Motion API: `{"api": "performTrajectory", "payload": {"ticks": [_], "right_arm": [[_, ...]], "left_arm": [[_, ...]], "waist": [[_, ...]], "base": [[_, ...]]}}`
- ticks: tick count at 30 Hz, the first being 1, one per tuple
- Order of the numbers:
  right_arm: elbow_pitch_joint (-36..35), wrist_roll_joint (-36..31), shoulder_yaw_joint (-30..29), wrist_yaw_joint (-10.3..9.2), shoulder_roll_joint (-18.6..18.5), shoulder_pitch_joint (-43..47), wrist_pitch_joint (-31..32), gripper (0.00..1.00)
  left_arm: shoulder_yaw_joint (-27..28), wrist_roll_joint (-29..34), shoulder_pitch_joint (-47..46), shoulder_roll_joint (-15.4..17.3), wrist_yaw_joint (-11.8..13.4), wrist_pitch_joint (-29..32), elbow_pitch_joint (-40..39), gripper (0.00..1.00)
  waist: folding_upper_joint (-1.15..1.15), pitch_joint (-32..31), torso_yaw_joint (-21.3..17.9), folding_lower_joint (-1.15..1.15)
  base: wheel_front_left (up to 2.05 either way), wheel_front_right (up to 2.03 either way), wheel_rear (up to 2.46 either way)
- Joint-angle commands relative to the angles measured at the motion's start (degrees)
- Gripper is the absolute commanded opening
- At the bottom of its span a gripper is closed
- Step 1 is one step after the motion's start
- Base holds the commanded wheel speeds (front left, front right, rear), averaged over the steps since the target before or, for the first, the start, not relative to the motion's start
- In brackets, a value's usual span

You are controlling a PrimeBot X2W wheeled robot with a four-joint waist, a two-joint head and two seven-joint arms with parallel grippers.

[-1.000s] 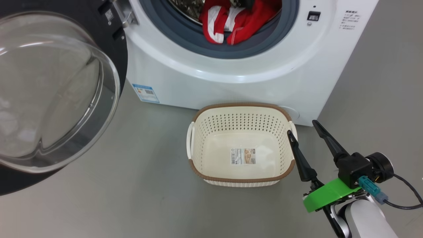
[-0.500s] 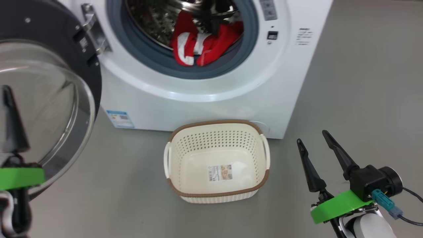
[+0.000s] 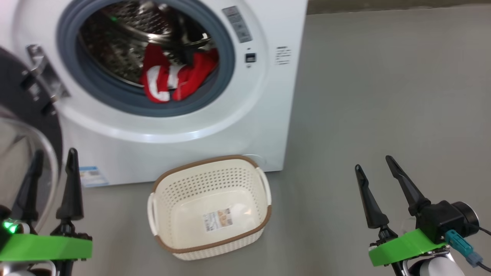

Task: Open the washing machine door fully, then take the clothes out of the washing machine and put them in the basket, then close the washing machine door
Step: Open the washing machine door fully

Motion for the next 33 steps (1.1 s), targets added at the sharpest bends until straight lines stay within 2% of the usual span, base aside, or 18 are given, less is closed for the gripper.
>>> {"api": "performTrajectory", "payload": {"ticks": [1, 7, 12, 18, 24, 33], "right_arm": [[-1.88, 0.85, 0.68, 0.36, 0.07, -0.11, -0.35, 1.00], [-3.47, 1.02, 0.19, 0.36, 0.07, 0.74, -0.35, 1.00], [-3.70, 1.31, -0.04, 0.36, 0.07, 0.96, -0.35, 1.00], [-4.63, 1.27, -1.09, 0.36, 0.07, 1.61, -0.35, 1.00], [-4.85, 1.20, -2.00, 0.36, 0.07, 2.65, -0.35, 1.00], [-4.74, 1.42, -2.88, 0.36, 0.07, 3.79, -0.35, 1.00]], "left_arm": [[1.65, -0.18, -0.22, 1.32, -0.29, 0.12, -1.56, 1.00], [1.88, -0.52, 3.12, 0.89, -0.29, -1.17, 0.17, 1.00], [2.35, 0.36, 6.07, -0.32, -0.07, -1.99, 1.64, 1.00], [2.40, 2.07, 9.08, -2.25, 0.10, -2.31, 2.47, 1.00], [1.25, 5.00, 10.91, -2.73, -0.12, -2.35, 2.40, 1.00], [2.03, 6.22, 12.19, -3.68, -0.24, -2.36, 2.98, 1.00]], "waist": [[0.00, -1.25, -3.89, 0.00], [0.00, -1.66, -7.95, 0.00], [0.00, -2.12, -9.64, 0.00], [0.00, -2.97, -10.15, 0.00], [0.00, -4.00, -9.82, 0.00], [0.00, -4.59, -9.34, 0.00]], "base": [[0.00, 0.00, 0.00], [0.00, 0.00, 0.00], [0.00, 0.00, 0.00], [0.00, 0.00, 0.00], [0.00, 0.00, 0.00], [0.00, 0.00, 0.00]]}}
